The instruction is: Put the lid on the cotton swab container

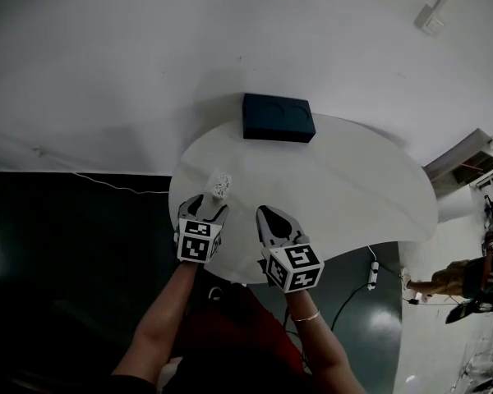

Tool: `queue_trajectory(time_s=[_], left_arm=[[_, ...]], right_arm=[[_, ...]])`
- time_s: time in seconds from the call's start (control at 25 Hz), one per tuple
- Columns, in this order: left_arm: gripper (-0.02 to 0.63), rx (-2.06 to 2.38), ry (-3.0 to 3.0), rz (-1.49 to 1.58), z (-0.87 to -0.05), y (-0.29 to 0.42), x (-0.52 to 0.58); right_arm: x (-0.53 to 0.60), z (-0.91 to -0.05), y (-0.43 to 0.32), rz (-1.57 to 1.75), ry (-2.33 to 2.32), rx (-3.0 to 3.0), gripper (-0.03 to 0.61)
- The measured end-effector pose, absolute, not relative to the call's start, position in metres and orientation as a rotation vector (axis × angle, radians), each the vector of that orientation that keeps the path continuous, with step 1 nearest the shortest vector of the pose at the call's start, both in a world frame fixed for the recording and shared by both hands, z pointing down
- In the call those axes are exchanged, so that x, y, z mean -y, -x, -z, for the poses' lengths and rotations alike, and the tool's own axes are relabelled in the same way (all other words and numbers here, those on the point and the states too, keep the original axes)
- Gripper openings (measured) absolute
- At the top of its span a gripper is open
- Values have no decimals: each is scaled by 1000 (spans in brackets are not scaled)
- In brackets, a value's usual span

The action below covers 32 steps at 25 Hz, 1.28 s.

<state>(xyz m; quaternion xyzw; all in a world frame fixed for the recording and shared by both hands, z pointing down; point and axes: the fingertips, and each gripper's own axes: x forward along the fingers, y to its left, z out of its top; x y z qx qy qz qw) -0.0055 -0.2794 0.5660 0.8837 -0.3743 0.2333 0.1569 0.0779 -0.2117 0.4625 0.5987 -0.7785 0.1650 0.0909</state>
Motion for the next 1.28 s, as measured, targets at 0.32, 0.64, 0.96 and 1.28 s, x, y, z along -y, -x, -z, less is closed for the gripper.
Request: queue_trajectory(time_s=[0.32,0.64,0.96,1.28], left_arm=[[259,1081,-2498,-671,-579,-6,291],[256,1088,-2500,-654,-582,-11,297],[215,1070,-2547,-670,-578,-13,298],[210,979,-2599,-707,-577,-12,297]], right_arm=[[236,-467,-90,-494,-1739,2333,17],[264,-472,-81,-478,-1631,2377,17],[288,-466,-65,-436,-1513,2428,17],[318,-456,-38,-390,-1325,2499,17]])
